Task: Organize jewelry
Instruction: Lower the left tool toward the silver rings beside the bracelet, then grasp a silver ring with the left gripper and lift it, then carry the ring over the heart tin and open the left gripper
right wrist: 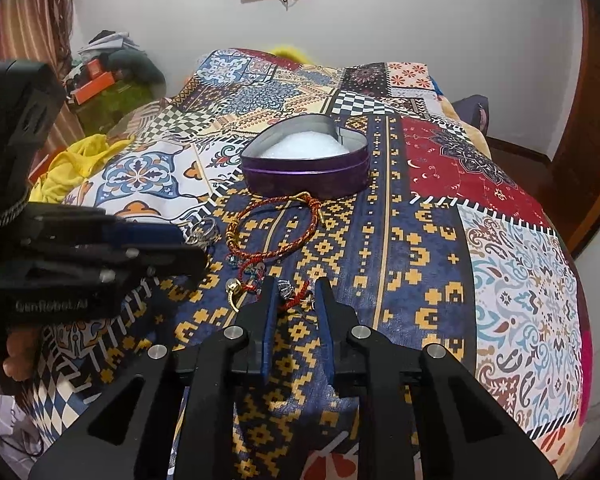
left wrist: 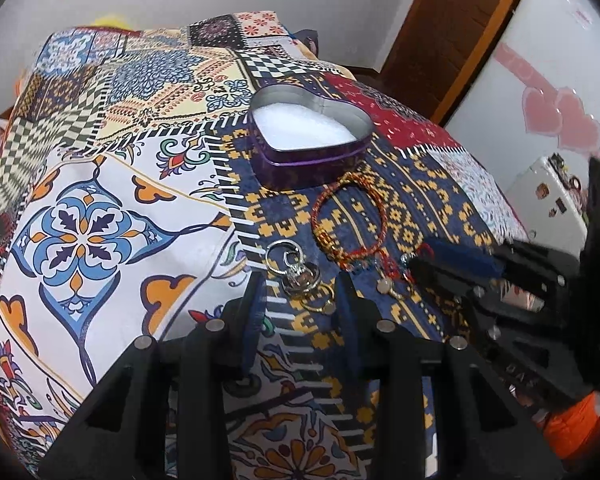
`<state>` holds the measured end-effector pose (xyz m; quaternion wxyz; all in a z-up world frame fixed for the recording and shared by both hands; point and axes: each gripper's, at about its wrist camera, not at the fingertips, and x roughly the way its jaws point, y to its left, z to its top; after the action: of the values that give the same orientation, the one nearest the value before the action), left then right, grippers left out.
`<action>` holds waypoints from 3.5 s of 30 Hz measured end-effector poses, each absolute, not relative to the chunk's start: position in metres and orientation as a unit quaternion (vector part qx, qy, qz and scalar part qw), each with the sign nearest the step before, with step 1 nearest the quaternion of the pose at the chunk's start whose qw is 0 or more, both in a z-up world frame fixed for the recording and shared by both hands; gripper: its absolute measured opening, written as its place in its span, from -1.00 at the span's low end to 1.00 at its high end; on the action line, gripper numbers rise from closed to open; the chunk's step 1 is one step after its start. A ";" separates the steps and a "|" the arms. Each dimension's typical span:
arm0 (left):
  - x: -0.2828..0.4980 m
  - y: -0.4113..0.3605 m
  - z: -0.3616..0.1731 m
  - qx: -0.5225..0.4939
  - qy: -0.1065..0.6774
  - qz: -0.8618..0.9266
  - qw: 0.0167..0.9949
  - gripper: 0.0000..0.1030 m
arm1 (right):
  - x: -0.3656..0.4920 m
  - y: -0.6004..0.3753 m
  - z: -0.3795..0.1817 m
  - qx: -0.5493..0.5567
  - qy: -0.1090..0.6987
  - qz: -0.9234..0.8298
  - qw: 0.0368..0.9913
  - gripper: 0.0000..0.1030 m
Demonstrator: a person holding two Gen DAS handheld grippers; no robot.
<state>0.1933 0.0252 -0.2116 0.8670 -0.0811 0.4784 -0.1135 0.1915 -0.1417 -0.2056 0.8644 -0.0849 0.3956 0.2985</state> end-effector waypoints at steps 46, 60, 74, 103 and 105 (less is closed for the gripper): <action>0.115 0.024 -0.173 -0.009 0.443 -0.100 0.891 -0.28 | 0.157 -0.137 -0.174 -0.056 0.411 0.316 0.853 -0.70; 0.130 -0.013 -0.187 0.008 0.446 -0.144 0.884 -0.28 | 0.159 -0.152 -0.185 -0.052 0.427 0.294 0.853 -0.70; 0.134 -0.013 -0.186 -0.004 0.433 -0.158 0.887 -0.96 | 0.152 -0.154 -0.184 -0.048 0.423 0.302 0.853 -0.70; 0.109 0.033 -0.158 -0.027 0.392 -0.110 0.913 -0.96 | 0.149 -0.091 -0.207 -0.106 0.442 0.352 0.819 -0.50; 0.109 0.034 -0.158 -0.027 0.391 -0.109 0.914 -0.96 | 0.148 -0.088 -0.207 -0.109 0.437 0.350 0.822 -0.42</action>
<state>0.1089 0.0339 -0.1579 0.9135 -0.0269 0.3909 -0.1091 0.1481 -0.0885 -0.2072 0.8216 -0.1090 0.4367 0.3499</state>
